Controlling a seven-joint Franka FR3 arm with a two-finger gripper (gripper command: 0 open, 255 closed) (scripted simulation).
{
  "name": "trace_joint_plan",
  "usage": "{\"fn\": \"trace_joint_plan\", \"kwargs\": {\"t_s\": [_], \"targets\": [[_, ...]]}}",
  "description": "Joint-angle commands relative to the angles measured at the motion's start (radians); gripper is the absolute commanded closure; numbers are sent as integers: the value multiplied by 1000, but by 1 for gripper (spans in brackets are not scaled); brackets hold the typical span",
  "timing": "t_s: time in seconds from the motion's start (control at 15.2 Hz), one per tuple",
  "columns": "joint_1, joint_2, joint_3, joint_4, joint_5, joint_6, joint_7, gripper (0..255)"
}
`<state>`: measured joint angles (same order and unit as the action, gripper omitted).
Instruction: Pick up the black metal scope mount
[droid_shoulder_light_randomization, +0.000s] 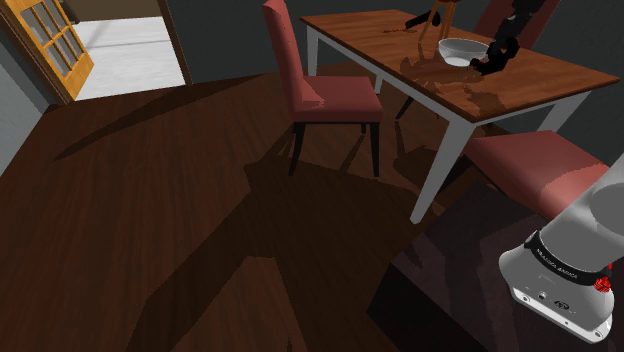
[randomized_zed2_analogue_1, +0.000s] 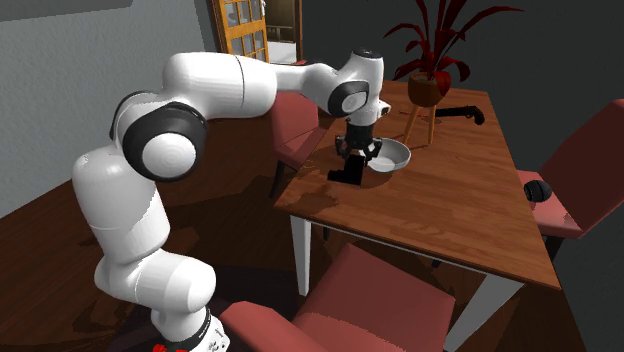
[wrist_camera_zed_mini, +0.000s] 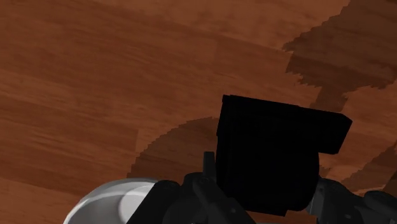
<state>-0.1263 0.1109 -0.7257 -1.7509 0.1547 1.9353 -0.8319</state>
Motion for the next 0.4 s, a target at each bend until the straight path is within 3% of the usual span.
{"fn": "trace_joint_plan", "kwargs": {"t_s": [0.0, 0.33], "targets": [[0, -3, -1, 23, -3, -25, 3, 255], [-2, -4, -2, 64, -6, -67, 7, 255]]}}
